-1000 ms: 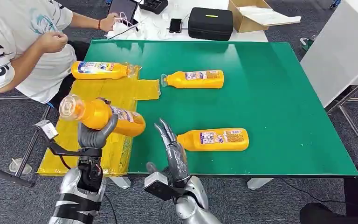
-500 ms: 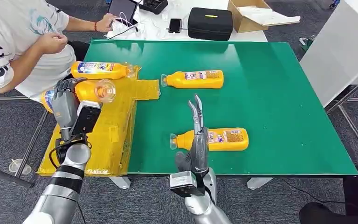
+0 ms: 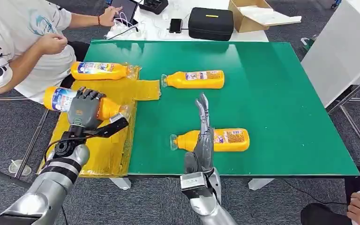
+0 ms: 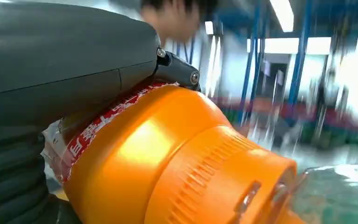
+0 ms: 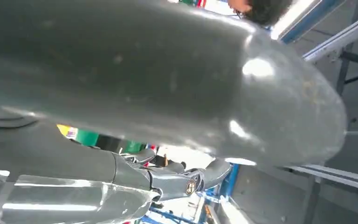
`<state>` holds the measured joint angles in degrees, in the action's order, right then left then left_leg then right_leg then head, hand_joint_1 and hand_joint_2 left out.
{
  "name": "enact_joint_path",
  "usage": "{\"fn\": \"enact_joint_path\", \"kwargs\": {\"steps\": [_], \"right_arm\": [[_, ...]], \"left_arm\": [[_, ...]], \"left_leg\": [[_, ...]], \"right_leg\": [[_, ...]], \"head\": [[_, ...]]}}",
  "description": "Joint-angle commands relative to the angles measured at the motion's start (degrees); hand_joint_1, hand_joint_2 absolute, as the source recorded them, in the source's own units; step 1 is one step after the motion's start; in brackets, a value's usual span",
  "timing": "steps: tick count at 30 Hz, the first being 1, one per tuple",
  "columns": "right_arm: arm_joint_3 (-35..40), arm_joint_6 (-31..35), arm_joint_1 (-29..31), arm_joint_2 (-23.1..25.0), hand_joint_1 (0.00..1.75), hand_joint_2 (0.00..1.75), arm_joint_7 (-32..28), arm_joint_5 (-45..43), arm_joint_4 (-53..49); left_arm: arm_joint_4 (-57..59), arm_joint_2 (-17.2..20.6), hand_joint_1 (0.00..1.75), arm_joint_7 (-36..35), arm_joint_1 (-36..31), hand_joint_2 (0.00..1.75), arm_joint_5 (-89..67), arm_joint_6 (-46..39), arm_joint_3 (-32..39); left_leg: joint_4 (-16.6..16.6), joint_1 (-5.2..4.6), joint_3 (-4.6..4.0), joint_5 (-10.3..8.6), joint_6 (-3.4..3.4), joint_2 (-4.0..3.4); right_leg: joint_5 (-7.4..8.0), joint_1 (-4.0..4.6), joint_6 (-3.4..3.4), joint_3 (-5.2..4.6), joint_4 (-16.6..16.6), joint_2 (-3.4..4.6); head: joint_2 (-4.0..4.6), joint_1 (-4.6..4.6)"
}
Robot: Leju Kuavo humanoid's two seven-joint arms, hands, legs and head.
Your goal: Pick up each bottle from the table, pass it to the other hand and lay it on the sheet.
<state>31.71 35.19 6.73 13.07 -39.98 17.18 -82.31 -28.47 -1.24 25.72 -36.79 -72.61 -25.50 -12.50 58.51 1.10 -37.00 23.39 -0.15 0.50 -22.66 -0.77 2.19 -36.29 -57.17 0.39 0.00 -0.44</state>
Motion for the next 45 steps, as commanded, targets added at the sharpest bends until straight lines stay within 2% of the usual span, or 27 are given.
{"fn": "enact_joint_path", "kwargs": {"steps": [1, 10, 18, 22, 23, 24, 25, 26, 28, 29, 30, 36, 45], "right_arm": [[0.4, -2.2, 1.3, -1.5, 0.00, 0.00, 0.0, -1.3, 4.5], [-0.4, -4.4, 1.9, -0.2, 0.00, 0.00, 0.0, -0.2, 8.1], [-0.4, -4.5, 1.9, -0.2, 0.00, 0.00, 0.0, -0.2, 8.1], [-0.8, -5.5, 2.3, 0.2, 0.00, 0.00, 0.0, -0.2, 9.3], [-0.9, -5.8, 2.4, 0.3, 0.00, 0.00, 0.0, -0.2, 9.7], [-1.0, -6.1, 2.4, 0.4, 0.00, 0.00, 0.0, -0.2, 10.1], [-1.1, -6.4, 2.4, 0.5, 0.00, 0.00, 0.0, -0.3, 10.4], [-1.4, -6.9, 2.4, 0.6, 0.00, 0.00, 0.0, -0.3, 10.7], [-1.8, -7.4, 2.5, 0.7, 0.00, 0.00, 0.0, -0.6, 11.0], [-2.0, -7.9, 2.6, 0.8, 0.00, 0.00, 0.0, -0.9, 11.3], [-2.0, -7.9, 2.6, 0.8, 0.00, 0.00, 0.0, -0.9, 11.3], [-2.2, -8.0, 2.7, 0.9, 0.00, 0.00, 0.0, -1.0, 11.8], [-3.4, -9.1, 3.6, 1.6, 0.00, 0.00, 0.0, -1.7, 14.1]], "left_arm": [[11.1, 4.1, 1.75, -1.4, -3.9, 1.75, -1.4, 7.0, -4.4], [11.6, 3.9, 1.75, 1.5, -2.7, 1.75, 5.1, 17.3, 0.1], [11.6, 4.0, 1.75, 1.5, -2.6, 1.75, 5.1, 17.4, 0.1], [11.4, 3.9, 1.75, 2.8, -1.6, 1.75, 6.7, 20.9, 0.7], [11.1, 4.1, 1.61, 3.3, -1.2, 1.75, 6.6, 20.6, 0.4], [11.1, 4.0, 1.22, 3.8, -0.8, 1.75, 7.1, 21.1, 0.6], [11.0, 4.1, 0.45, 4.2, -0.4, 1.75, 6.8, 21.1, 0.0], [11.0, 4.5, 0.00, 3.5, -0.2, 0.00, 4.7, 20.1, -2.4], [11.6, 4.5, 0.00, 3.3, -0.6, 0.00, 3.8, 21.3, -3.6], [11.4, 4.6, 0.00, 3.4, -0.4, 0.00, 3.7, 21.5, -4.1], [11.4, 4.6, 0.00, 3.4, -0.4, 0.00, 3.7, 21.5, -4.1], [11.8, 4.8, 0.00, 3.4, -0.6, 0.00, 3.7, 22.9, -4.4], [11.7, 6.5, 0.00, 7.0, -0.8, 0.00, 8.0, 32.6, -5.1]], "left_leg": [[0.0, 0.04, 0.21, 0.07, 0.05, -0.06], [0.0, 0.02, 0.27, 0.09, 0.05, -0.10], [0.0, 0.00, 0.14, 0.06, 0.04, -0.06], [0.0, 0.01, 0.26, 0.10, 0.06, -0.09], [0.0, 0.01, 0.21, 0.07, 0.05, -0.09], [-0.1, 0.01, 0.35, 0.11, 0.07, -0.14], [-0.1, -0.03, 0.25, 0.07, 0.06, -0.13], [-0.1, -0.01, 0.23, 0.07, 0.05, -0.13], [-0.1, -0.01, 0.23, 0.07, 0.04, -0.10], [-0.1, 0.01, 0.54, 0.16, 0.09, -0.19], [-0.1, -0.01, 0.23, 0.07, 0.05, -0.07], [-0.1, -0.01, 0.21, 0.05, 0.05, -0.02], [-0.1, -0.01, 0.52, 0.05, 0.06, -0.01]], "right_leg": [[-0.05, 0.06, -0.07, 0.24, 0.1, -0.02], [-0.05, 0.05, -0.10, 0.31, 0.1, 0.04], [-0.03, 0.02, -0.06, 0.18, 0.0, 0.02], [-0.07, 0.04, -0.08, 0.29, 0.0, 0.04], [-0.04, 0.03, -0.06, 0.25, 0.1, 0.05], [-0.06, 0.04, -0.09, 0.38, 0.1, 0.08], [-0.03, 0.00, -0.06, 0.27, 0.1, 0.10], [-0.02, 0.01, -0.06, 0.26, 0.1, 0.10], [-0.03, 0.01, -0.06, 0.27, 0.1, 0.07], [-0.09, 0.06, -0.13, 0.57, 0.1, 0.10], [-0.04, 0.01, -0.06, 0.28, 0.1, 0.04], [-0.02, 0.00, -0.04, 0.28, 0.1, 0.04], [-0.02, 0.02, -0.11, 0.58, 0.1, 0.07]], "head": [[0.00, 0.00], [0.00, 0.00], [0.00, 0.00], [0.00, 0.00], [0.00, 0.00], [0.00, 0.00], [0.00, 0.00], [0.00, 0.00], [0.00, 0.00], [0.00, 0.00], [0.00, -0.02], [0.00, 0.00], [0.00, 0.00]]}}
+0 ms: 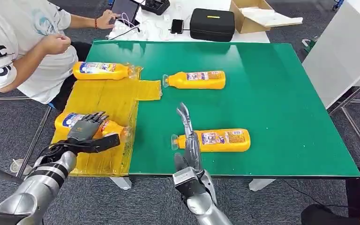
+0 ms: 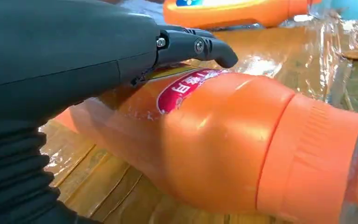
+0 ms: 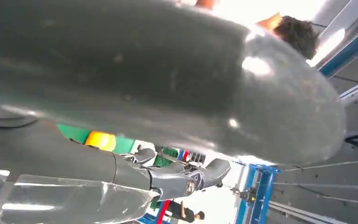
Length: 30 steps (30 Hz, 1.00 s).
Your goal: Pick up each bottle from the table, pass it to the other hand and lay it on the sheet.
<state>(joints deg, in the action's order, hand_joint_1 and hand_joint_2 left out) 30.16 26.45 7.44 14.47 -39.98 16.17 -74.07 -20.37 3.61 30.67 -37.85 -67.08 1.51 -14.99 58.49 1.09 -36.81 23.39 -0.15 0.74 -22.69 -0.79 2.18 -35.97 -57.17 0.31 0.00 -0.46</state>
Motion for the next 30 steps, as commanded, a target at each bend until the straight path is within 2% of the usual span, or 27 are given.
{"fn": "enact_joint_path", "kwargs": {"steps": [1, 6, 8, 10, 11, 15, 17, 19, 21, 22, 23, 24, 25, 28, 29, 30], "right_arm": [[-2.0, -0.5, 2.9, 0.2, 0.00, 0.00, 0.0, -0.8, 6.1], [-2.2, -0.4, 2.9, 0.3, 0.00, 0.00, 0.0, -1.0, 6.5], [-2.2, -0.5, 2.6, 0.3, 0.00, 0.00, 0.0, -0.9, 6.6], [-2.3, -0.4, 2.4, 0.3, 0.00, 0.00, 0.0, -0.7, 6.6], [-2.4, -0.4, 2.2, 0.4, 0.00, 0.00, 0.0, -0.6, 6.6], [-2.4, -0.4, 2.0, 0.5, 0.00, 0.00, 0.0, -0.5, 6.4], [-2.2, 0.8, 1.9, 0.6, 0.00, 0.00, 0.8, 1.7, 6.4], [-1.8, 2.2, 2.0, 0.1, 0.00, 0.00, 3.5, 5.1, 6.7], [-2.0, 2.2, 2.1, -0.2, 0.00, 0.00, 3.4, 5.0, 6.6], [-1.9, 2.4, 2.3, -0.6, 0.00, 0.00, 4.3, 6.0, 7.0], [-1.7, 2.9, 2.6, -1.1, 0.00, 0.00, 6.1, 8.0, 7.2], [-1.5, 2.7, 3.9, -3.3, 0.00, 0.00, 12.8, 13.6, 8.4], [-2.3, 2.7, 4.5, -4.9, 0.00, 1.75, 15.5, 15.9, 8.7], [-6.4, -0.3, 6.5, -9.8, 0.00, 1.75, 22.5, 21.5, 9.1], [-8.5, -2.3, 6.5, -10.3, 0.00, 1.75, 22.2, 21.7, 8.3], [-8.5, -2.3, 6.5, -10.3, 0.00, 1.75, 22.2, 21.7, 8.3]], "left_arm": [[3.6, 1.7, 0.00, 2.3, 0.3, 0.00, 2.9, 6.2, -2.5], [1.9, 1.8, 0.00, 7.9, 1.7, 0.00, 11.5, 9.6, 3.6], [-5.8, 1.7, 0.00, 9.3, 5.3, 0.00, 22.9, 15.2, 6.1], [-9.2, 1.8, 0.00, 9.3, 6.9, 0.00, 28.8, 15.5, 5.2], [-15.1, 0.7, 0.00, 9.3, 9.4, 0.00, 37.6, 17.3, 7.7], [-16.7, -1.0, 0.00, 9.3, 10.1, 0.00, 42.9, 15.5, 8.7], [-20.7, -4.3, 0.00, 9.3, 11.1, 0.00, 54.4, 12.9, 14.5], [-22.4, -6.9, 0.00, 9.3, 11.0, 0.00, 58.8, 9.1, 18.9], [-22.3, -7.1, 0.00, 9.3, 10.7, 0.00, 58.8, 9.1, 18.9], [-22.6, -7.9, 0.00, 9.3, 10.7, 0.00, 60.9, 8.6, 21.1], [-23.2, -8.5, 0.00, 9.3, 10.9, 1.75, 62.1, 8.5, 22.5], [-26.2, -9.5, 0.00, 9.3, 12.0, 1.75, 62.1, 3.9, 24.3], [-27.7, -9.9, 0.00, 9.3, 12.7, 1.75, 63.3, 4.3, 25.5], [-32.9, -10.9, 0.00, 9.3, 16.5, 1.75, 60.8, -0.8, 26.4], [-33.8, -11.1, 0.00, 9.3, 17.4, 1.75, 60.8, -0.8, 26.2], [-33.8, -11.1, 0.00, 9.3, 17.4, 1.75, 60.8, -0.8, 26.2]], "left_leg": [[-0.1, -0.01, 0.27, 0.03, 0.04, -0.17], [-0.1, -0.02, 0.38, 0.00, 0.00, -0.25], [-0.2, 0.00, 0.49, 0.03, 0.03, -0.33], [-0.1, -0.03, 0.41, 0.01, 0.00, -0.25], [-0.1, -0.03, 0.42, 0.01, 0.00, -0.22], [-0.1, 0.00, 0.41, 0.05, 0.04, -0.14], [0.0, 0.01, 0.32, 0.03, 0.02, -0.18], [0.0, 0.02, 0.16, -0.01, 0.02, -0.02], [0.0, 0.02, 0.09, -0.01, 0.02, -0.04], [0.0, 0.03, 0.16, 0.02, 0.03, -0.07], [0.0, 0.01, 0.07, -0.02, 0.00, -0.12], [-0.1, 0.01, 0.16, 0.00, 0.03, -0.07], [-0.1, 0.02, 0.22, 0.03, 0.05, -0.13], [-0.1, 0.00, 0.16, -0.01, 0.04, -0.14], [-0.1, 0.01, 0.40, 0.06, 0.13, -0.19], [-0.1, -0.01, 0.12, -0.02, 0.05, -0.10]], "right_leg": [[0.02, 0.02, -0.07, 0.21, 0.1, 0.12], [0.03, 0.01, -0.07, 0.27, 0.1, 0.21], [0.03, 0.04, -0.11, 0.39, 0.2, 0.25], [0.02, 0.00, -0.06, 0.31, 0.1, 0.21], [0.01, -0.01, -0.06, 0.31, 0.1, 0.18], [-0.07, 0.04, -0.07, 0.34, 0.1, -0.02], [-0.05, 0.05, -0.07, 0.21, 0.1, -0.01], [-0.06, 0.05, -0.05, 0.11, 0.0, -0.15], [-0.04, 0.04, -0.04, 0.03, 0.0, -0.13], [-0.06, 0.07, -0.06, 0.11, 0.1, -0.12], [-0.02, 0.03, -0.04, 0.00, 0.0, -0.04], [-0.05, 0.04, -0.06, 0.13, 0.1, -0.10], [-0.05, 0.06, -0.08, 0.19, 0.1, -0.05], [0.01, 0.03, -0.01, 0.12, 0.1, -0.02], [-0.03, 0.06, -0.05, 0.39, 0.2, -0.04], [0.01, 0.01, 0.01, 0.10, 0.1, -0.06]], "head": [[0.00, 0.00], [0.00, 0.00], [0.00, 0.00], [0.00, 0.02], [-0.02, 0.02], [0.00, 0.00], [0.00, 0.00], [0.00, 0.02], [0.00, 0.00], [0.00, 0.02], [0.00, 0.02], [0.00, 0.04], [0.00, 0.02], [0.00, 0.00], [0.00, 0.02], [0.00, 0.02]]}}
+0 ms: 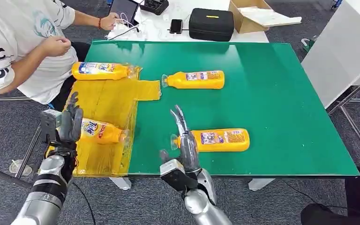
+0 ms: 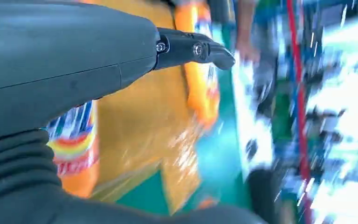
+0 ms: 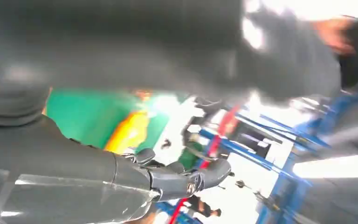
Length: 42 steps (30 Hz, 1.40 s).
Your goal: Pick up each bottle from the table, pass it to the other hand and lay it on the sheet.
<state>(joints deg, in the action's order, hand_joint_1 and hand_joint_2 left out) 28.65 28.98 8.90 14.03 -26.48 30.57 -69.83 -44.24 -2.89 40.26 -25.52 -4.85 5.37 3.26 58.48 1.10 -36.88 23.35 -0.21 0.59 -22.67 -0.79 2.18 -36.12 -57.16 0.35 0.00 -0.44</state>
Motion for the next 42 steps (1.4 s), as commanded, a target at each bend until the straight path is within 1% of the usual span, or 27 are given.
{"fn": "enact_joint_path", "kwargs": {"steps": [1, 6, 7, 8, 9, 10, 11, 12, 13, 14, 18, 19, 20, 21, 22, 23, 24, 25, 29, 30, 35, 36, 37, 38, 40, 41, 42], "right_arm": [[-7.0, -4.8, 5.0, -9.9, 0.00, 1.75, 8.7, 7.3, 4.1], [-6.7, -5.0, 4.7, -9.2, 0.00, 1.75, 8.7, 7.8, 3.7], [-6.7, -5.0, 4.7, -9.2, 0.00, 1.75, 8.7, 7.8, 3.7], [-6.7, -9.1, 5.5, -10.7, 0.00, 1.75, 11.6, 7.3, 4.0], [-7.0, -9.1, 6.3, -12.1, 0.00, 1.75, 12.9, 9.1, 4.6], [-7.7, -13.4, 7.5, -13.7, 0.00, 1.75, 14.1, 7.2, 5.4], [-8.2, -15.9, 9.4, -15.7, 0.00, 1.75, 15.6, 7.6, 7.0], [-8.8, -17.3, 10.7, -16.7, 0.00, 1.75, 15.8, 7.3, 8.2], [-9.2, -18.6, 12.3, -17.6, 0.00, 1.75, 16.5, 7.9, 10.1], [-9.2, -20.0, 13.5, -17.9, 0.00, 1.75, 16.8, 8.1, 11.6], [-8.4, -21.9, 15.9, -18.4, 0.00, 1.75, 17.9, 9.9, 14.6], [-8.4, -22.2, 16.5, -18.2, 0.00, 1.75, 18.0, 9.9, 15.6], [-8.0, -25.0, 17.5, -18.3, 0.00, 1.75, 18.6, 9.3, 17.3], [-7.6, -25.8, 18.0, -18.6, 0.00, 1.75, 18.5, 9.4, 17.9], [-7.0, -28.2, 19.1, -18.7, 0.00, 1.75, 18.4, 8.8, 20.3], [-6.1, -30.4, 20.1, -19.0, 0.00, 1.75, 18.0, 8.2, 22.0], [-5.6, -30.8, 20.7, -19.2, 0.00, 1.75, 18.1, 8.4, 23.3], [-4.7, -32.3, 21.8, -19.4, 0.00, 1.75, 17.8, 8.0, 25.3], [-4.4, -32.6, 22.4, -19.8, 0.00, 1.75, 17.5, 7.6, 26.1], [-4.4, -32.6, 22.4, -19.8, 0.00, 1.75, 17.5, 7.6, 26.1], [-4.4, -32.6, 22.4, -19.8, 0.00, 1.75, 17.5, 7.6, 26.1], [-4.4, -32.6, 22.4, -19.8, 0.00, 1.75, 17.5, 7.6, 26.1], [-4.4, -32.6, 22.4, -19.8, 0.00, 1.75, 17.5, 7.6, 26.1], [-4.4, -32.6, 22.4, -19.8, 0.00, 1.75, 17.5, 7.6, 26.1], [-3.0, -34.5, 23.5, -20.9, 0.00, 1.75, 17.3, 6.5, 26.1], [-2.2, -37.3, 24.6, -21.8, 0.00, 1.75, 16.8, 5.4, 26.6], [-1.7, -38.5, 25.2, -22.3, 0.00, 1.75, 16.5, 4.7, 26.8]], "left_arm": [[-10.0, -4.6, 0.00, -0.3, 5.1, 1.75, -1.4, -4.7, 8.0], [-9.8, -4.6, 0.00, -0.3, 5.0, 1.75, -1.4, -4.8, 7.9], [-9.8, -4.6, 0.00, -0.3, 5.0, 1.75, -1.4, -4.8, 7.9], [-12.2, -4.3, 0.00, -0.3, 6.2, 1.75, -3.7, -7.5, 6.5], [-12.8, -4.1, 0.00, -0.3, 7.0, 1.75, -4.4, -7.9, 5.7], [-14.3, -3.5, 0.00, -0.3, 8.6, 1.75, -6.2, -8.6, 3.7], [-14.3, -3.2, 0.00, -0.3, 10.0, 1.75, -7.8, -9.1, 2.1], [-15.1, -3.1, 0.00, -0.3, 11.0, 1.75, -8.4, -10.3, 1.0], [-14.2, -3.3, 0.00, -0.3, 11.6, 1.75, -8.2, -9.6, 0.5], [-13.5, -3.2, 0.00, -0.3, 11.7, 1.75, -8.7, -10.1, -0.2], [-11.7, -3.6, 0.00, -0.3, 11.5, 1.75, -7.0, -9.7, -0.2], [-11.4, -3.5, 0.00, -0.3, 11.4, 1.75, -7.0, -9.8, -0.5], [-10.8, -3.4, 0.00, -0.3, 11.1, 1.75, -7.0, -9.8, -0.9], [-10.4, -3.4, 0.00, -0.3, 10.8, 1.75, -6.9, -9.7, -0.9], [-9.1, -3.4, 0.00, -0.3, 10.2, 1.75, -7.2, -9.8, -1.1], [-8.5, -3.4, 0.00, -0.3, 9.8, 1.75, -7.1, -10.3, -1.3], [-8.4, -3.4, 0.00, -0.3, 9.7, 1.75, -6.9, -10.3, -1.4], [-7.4, -3.3, 0.00, -0.3, 9.3, 1.75, -7.1, -10.3, -1.7], [-7.2, -3.3, 0.00, -0.3, 9.1, 1.75, -7.1, -10.4, -1.9], [-7.2, -3.3, 0.00, -0.3, 9.1, 1.75, -7.1, -10.4, -1.9], [-7.2, -3.3, 0.00, -0.3, 9.1, 1.75, -7.1, -10.4, -1.9], [-7.2, -3.3, 0.00, -0.3, 9.1, 1.75, -7.1, -10.4, -1.9], [-7.2, -3.3, 0.00, -0.3, 9.1, 1.75, -7.1, -10.4, -1.9], [-7.2, -3.3, 0.00, -0.3, 9.1, 1.75, -7.1, -10.4, -1.9], [-7.1, -3.1, 0.00, -0.3, 8.9, 1.75, -7.2, -10.6, -2.3], [-6.8, -3.1, 0.00, -0.3, 8.6, 1.75, -7.1, -10.5, -2.6], [-6.5, -3.0, 0.00, -0.3, 8.3, 1.75, -7.3, -10.6, -2.8]], "left_leg": [[-0.1, -0.03, 0.25, 0.05, 0.13, 0.03], [0.0, -0.03, 0.18, 0.09, 0.08, 0.01], [0.0, -0.03, 0.06, 0.04, 0.05, 0.02], [0.0, -0.02, 0.14, 0.06, 0.06, 0.06], [0.0, -0.02, 0.23, 0.10, 0.08, 0.01], [0.0, -0.01, 0.10, 0.06, 0.08, -0.03], [0.0, -0.02, 0.23, 0.09, 0.12, -0.07], [0.0, -0.03, 0.14, 0.06, 0.10, -0.10], [0.0, -0.08, 0.26, 0.07, 0.15, -0.13], [0.0, -0.06, 0.15, 0.05, 0.12, -0.10], [0.0, -0.08, 0.05, 0.02, 0.09, -0.03], [0.0, -0.09, 0.18, 0.07, 0.11, -0.07], [0.0, -0.10, 0.09, 0.03, 0.08, -0.01], [0.0, -0.08, 0.17, 0.06, 0.10, -0.04], [0.0, -0.09, 0.09, 0.03, 0.07, -0.04], [0.0, -0.08, 0.18, 0.06, 0.09, -0.02], [0.0, -0.07, 0.29, 0.08, 0.10, -0.04], [0.0, -0.08, 0.10, 0.02, 0.07, -0.01], [0.0, -0.05, 0.29, 0.08, 0.13, -0.04], [0.0, -0.05, 0.06, 0.02, 0.08, -0.01], [0.0, -0.06, 0.19, 0.07, 0.10, -0.02], [0.0, -0.05, -0.05, 0.00, 0.04, 0.02], [0.0, -0.04, 0.34, 0.13, 0.13, -0.06], [0.0, -0.05, 0.13, 0.05, 0.08, -0.01], [0.0, -0.05, 0.10, 0.03, 0.08, 0.01], [0.0, -0.05, 0.16, 0.06, 0.09, -0.02], [0.0, -0.06, 0.03, 0.02, 0.08, 0.02]], "right_leg": [[-0.04, 0.00, -0.01, 0.31, 0.1, -0.10], [-0.08, 0.02, -0.07, 0.24, 0.0, -0.07], [-0.03, 0.01, -0.04, 0.10, 0.0, -0.05], [-0.07, 0.03, -0.07, 0.19, 0.0, -0.11], [-0.09, 0.04, -0.10, 0.28, 0.0, -0.07], [-0.02, 0.02, -0.04, 0.14, 0.0, 0.00], [-0.05, 0.03, -0.06, 0.26, 0.1, 0.00], [0.00, 0.00, -0.01, 0.14, 0.1, 0.05], [-0.01, -0.04, 0.00, 0.26, 0.1, 0.05], [0.00, -0.04, 0.01, 0.16, 0.1, 0.04], [0.01, -0.04, 0.00, 0.09, 0.0, 0.00], [-0.02, -0.03, -0.02, 0.22, 0.1, 0.01], [0.00, -0.06, 0.00, 0.14, 0.1, -0.02], [-0.02, -0.03, -0.04, 0.22, 0.1, -0.02], [0.01, -0.06, -0.01, 0.12, 0.0, 0.01], [-0.02, -0.04, -0.04, 0.22, 0.0, -0.03], [-0.04, -0.01, -0.07, 0.34, 0.1, -0.04], [0.01, -0.04, -0.01, 0.13, 0.0, -0.02], [-0.04, 0.01, -0.05, 0.34, 0.1, -0.06], [0.01, -0.01, 0.01, 0.08, 0.0, -0.03], [-0.04, -0.01, -0.02, 0.23, 0.0, -0.04], [0.03, -0.03, 0.04, -0.01, 0.0, -0.01], [-0.08, 0.03, -0.07, 0.39, 0.1, -0.04], [-0.01, 0.00, -0.02, 0.18, 0.0, -0.04], [-0.01, -0.01, -0.02, 0.14, 0.0, -0.05], [-0.03, 0.01, -0.04, 0.20, 0.0, -0.04], [0.00, -0.02, -0.01, 0.08, 0.0, -0.05]], "head": [[0.00, -0.02], [0.00, 0.00], [0.00, 0.00], [0.00, -0.02], [0.00, -0.02], [0.00, 0.00], [0.00, -0.02], [0.00, -0.02], [0.00, -0.04], [0.00, -0.02], [0.00, -0.02], [0.00, 0.00], [0.00, 0.00], [0.00, -0.02], [0.00, -0.02], [0.00, 0.00], [0.00, -0.02], [0.00, -0.02], [0.00, -0.04], [0.00, -0.02], [0.00, -0.02], [0.00, -0.02], [0.00, -0.04], [0.00, -0.02], [0.00, -0.02], [0.00, -0.02], [0.00, -0.02]]}}
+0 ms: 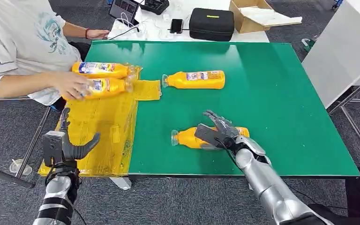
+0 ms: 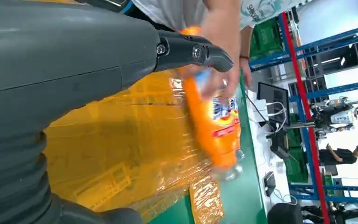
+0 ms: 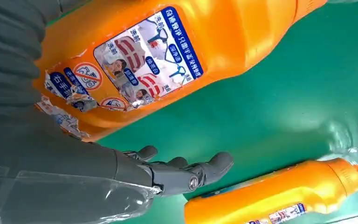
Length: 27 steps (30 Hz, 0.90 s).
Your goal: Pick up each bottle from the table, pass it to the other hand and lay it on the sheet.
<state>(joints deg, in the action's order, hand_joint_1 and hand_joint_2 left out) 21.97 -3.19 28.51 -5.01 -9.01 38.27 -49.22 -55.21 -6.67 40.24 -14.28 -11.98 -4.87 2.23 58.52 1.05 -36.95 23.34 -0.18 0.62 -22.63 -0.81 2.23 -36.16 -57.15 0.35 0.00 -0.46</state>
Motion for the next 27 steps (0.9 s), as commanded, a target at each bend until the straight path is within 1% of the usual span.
{"fn": "enact_joint_path", "kwargs": {"steps": [1, 2, 3, 6, 8, 9, 11, 12, 13, 14, 15, 16, 18, 19, 20, 21, 22, 25, 26, 27], "right_arm": [[6.1, -8.0, 6.4, -4.0, 0.00, 1.75, -1.4, -3.6, 6.6], [7.0, -10.0, 7.1, -4.7, 0.00, 1.75, -2.0, -4.6, 7.1], [7.5, -10.7, 7.4, -5.0, 0.00, 1.75, -2.3, -5.2, 7.3], [8.3, -13.8, 7.8, -6.8, 0.00, 1.75, -4.0, -7.7, 7.1], [9.8, -15.3, 8.3, -9.0, 0.00, 1.75, -4.0, -8.9, 5.8], [10.5, -17.0, 8.8, -9.9, 0.00, 1.75, -4.0, -9.3, 5.6], [15.0, -21.5, 11.0, -14.9, 0.00, 1.75, -2.5, -12.0, 2.6], [16.9, -23.1, 12.1, -17.3, 0.00, 1.75, -1.5, -14.1, 0.7], [19.2, -24.3, 13.5, -19.1, 0.00, 1.75, -0.6, -14.5, -0.5], [19.5, -26.4, 14.6, -20.3, 0.00, 1.75, -0.4, -15.7, -1.4], [20.7, -26.9, 14.8, -21.5, 0.00, 1.75, 0.6, -16.8, -3.3], [21.1, -27.4, 15.0, -22.3, 0.00, 1.75, 1.1, -17.6, -4.3], [23.1, -28.3, 14.5, -25.2, 0.00, 1.75, 2.4, -20.5, -8.4], [23.3, -28.7, 14.4, -25.9, 0.00, 1.75, 2.5, -21.3, -9.0], [25.4, -28.4, 14.4, -27.9, 0.00, 1.75, 4.1, -22.8, -11.4], [26.1, -28.4, 14.6, -28.3, 0.00, 1.75, 4.5, -23.4, -11.8], [27.5, -28.9, 14.9, -29.7, 0.00, 1.75, 5.2, -23.7, -12.7], [28.7, -29.9, 15.1, -31.0, 0.00, 1.75, 5.7, -24.1, -13.6], [30.4, -29.5, 15.2, -32.2, 0.00, 1.75, 7.3, -23.6, -14.7], [31.3, -29.3, 15.2, -32.5, 0.00, 1.75, 7.9, -23.2, -14.9]], "left_arm": [[5.1, 0.8, 0.00, -0.2, -3.4, 1.75, -0.5, -0.5, -2.1], [6.0, 0.9, 0.00, -0.2, -3.9, 1.75, -1.4, -1.1, -2.8], [6.3, 0.8, 0.00, -0.2, -4.2, 1.75, -1.5, -1.3, -3.1], [6.6, 0.5, 0.00, -0.2, -5.0, 1.75, -1.2, -0.7, -4.0], [7.0, 0.4, 0.00, -0.2, -5.5, 1.75, -1.0, -1.1, -4.4], [7.1, 0.4, 0.00, -0.2, -5.6, 1.75, -0.7, -0.6, -4.5], [7.7, 0.4, 0.00, -0.2, -5.9, 1.75, -0.1, 0.0, -4.5], [8.0, 0.3, 0.00, -0.2, -6.1, 1.75, 0.1, 0.2, -4.5], [8.6, 0.2, 0.00, -0.2, -6.3, 1.75, 0.2, 0.0, -4.3], [8.7, 0.2, 0.00, -0.2, -6.3, 1.75, 0.4, 0.4, -4.3], [9.2, 0.1, 0.00, -0.2, -6.5, 1.75, 0.6, 0.5, -4.2], [9.2, 0.1, 0.00, -0.2, -6.5, 1.75, 0.6, 0.3, -4.3], [9.9, -0.2, 0.00, -0.2, -6.7, 1.75, 0.4, 0.4, -4.5], [10.2, -0.3, 0.00, -0.2, -6.9, 1.75, 0.5, 0.8, -4.6], [10.1, -0.3, 0.00, -0.2, -6.8, 1.75, 0.5, 0.3, -4.8], [10.0, -0.3, 0.00, -0.2, -6.8, 1.75, 0.6, 0.5, -4.8], [10.2, -0.4, 0.00, -0.2, -6.8, 1.75, 1.0, 0.8, -4.5], [10.7, -0.5, 0.00, -0.2, -7.0, 1.75, 1.3, 1.2, -4.3], [11.2, -0.6, 0.00, -0.2, -7.0, 1.75, 1.3, 1.0, -4.1], [11.2, -0.7, 0.00, -0.2, -6.8, 1.75, 1.3, 1.1, -4.0]], "left_leg": [[0.0, -0.03, 0.19, 0.05, 0.07, -0.02], [0.0, -0.02, 0.42, 0.12, 0.12, -0.08], [0.0, -0.02, 0.16, 0.03, 0.08, 0.00], [0.0, -0.02, 0.10, -0.01, 0.07, 0.08], [0.0, -0.02, 0.27, 0.05, 0.13, 0.12], [0.0, -0.04, 0.08, -0.01, 0.08, 0.10], [0.1, -0.06, 0.18, 0.06, 0.12, 0.16], [0.1, -0.07, 0.07, 0.02, 0.11, 0.17], [0.1, -0.08, 0.12, 0.04, 0.13, 0.22], [0.2, -0.11, 0.13, 0.08, 0.16, 0.20], [0.2, -0.10, 0.17, 0.09, 0.15, 0.17], [0.2, -0.14, 0.00, 0.02, 0.13, 0.14], [0.1, -0.15, -0.05, 0.01, 0.17, 0.25], [0.1, -0.16, 0.04, 0.05, 0.18, 0.23], [0.1, -0.18, 0.00, 0.00, 0.16, 0.34], [0.1, -0.17, 0.11, 0.05, 0.17, 0.29], [0.1, -0.18, 0.00, -0.02, 0.13, 0.30], [0.1, -0.19, 0.07, 0.02, 0.15, 0.32], [0.1, -0.18, 0.15, 0.07, 0.15, 0.24], [0.1, -0.18, 0.01, 0.01, 0.14, 0.26]], "right_leg": [[-0.06, 0.01, -0.07, 0.19, 0.0, -0.06], [-0.11, 0.05, -0.14, 0.44, 0.0, -0.07], [-0.05, 0.01, -0.07, 0.17, 0.0, -0.09], [-0.03, 0.00, -0.04, 0.13, 0.0, -0.14], [-0.09, 0.02, -0.08, 0.35, 0.0, -0.22], [-0.04, -0.02, -0.03, 0.12, 0.0, -0.15], [-0.12, -0.02, -0.06, 0.26, -0.1, -0.25], [-0.09, -0.03, -0.03, 0.14, -0.1, -0.24], [-0.12, -0.04, -0.04, 0.20, -0.1, -0.29], [-0.15, -0.07, -0.05, 0.21, -0.1, -0.27], [-0.15, -0.06, -0.06, 0.24, -0.1, -0.24], [-0.06, -0.13, 0.01, 0.04, -0.1, -0.17], [-0.04, -0.15, 0.03, 0.06, -0.1, -0.17], [-0.07, -0.15, 0.01, 0.15, -0.1, -0.17], [-0.04, -0.18, 0.04, 0.12, -0.1, -0.22], [-0.07, -0.16, 0.00, 0.23, -0.1, -0.20], [-0.02, -0.18, 0.04, 0.07, -0.1, -0.16], [-0.07, -0.17, 0.01, 0.16, -0.1, -0.22], [-0.08, -0.16, -0.01, 0.24, -0.1, -0.16], [-0.02, -0.17, 0.04, 0.10, -0.1, -0.13]], "head": [[0.00, -0.02], [0.00, 0.00], [0.00, 0.00], [0.00, 0.00], [0.00, 0.00], [0.00, 0.00], [0.00, -0.02], [0.00, 0.00], [0.00, -0.02], [0.00, -0.04], [0.00, -0.02], [0.00, -0.02], [0.00, -0.02], [0.00, -0.02], [0.00, -0.02], [0.00, 0.00], [0.00, -0.02], [0.00, -0.02], [-0.02, -0.04], [-0.02, -0.02]]}}
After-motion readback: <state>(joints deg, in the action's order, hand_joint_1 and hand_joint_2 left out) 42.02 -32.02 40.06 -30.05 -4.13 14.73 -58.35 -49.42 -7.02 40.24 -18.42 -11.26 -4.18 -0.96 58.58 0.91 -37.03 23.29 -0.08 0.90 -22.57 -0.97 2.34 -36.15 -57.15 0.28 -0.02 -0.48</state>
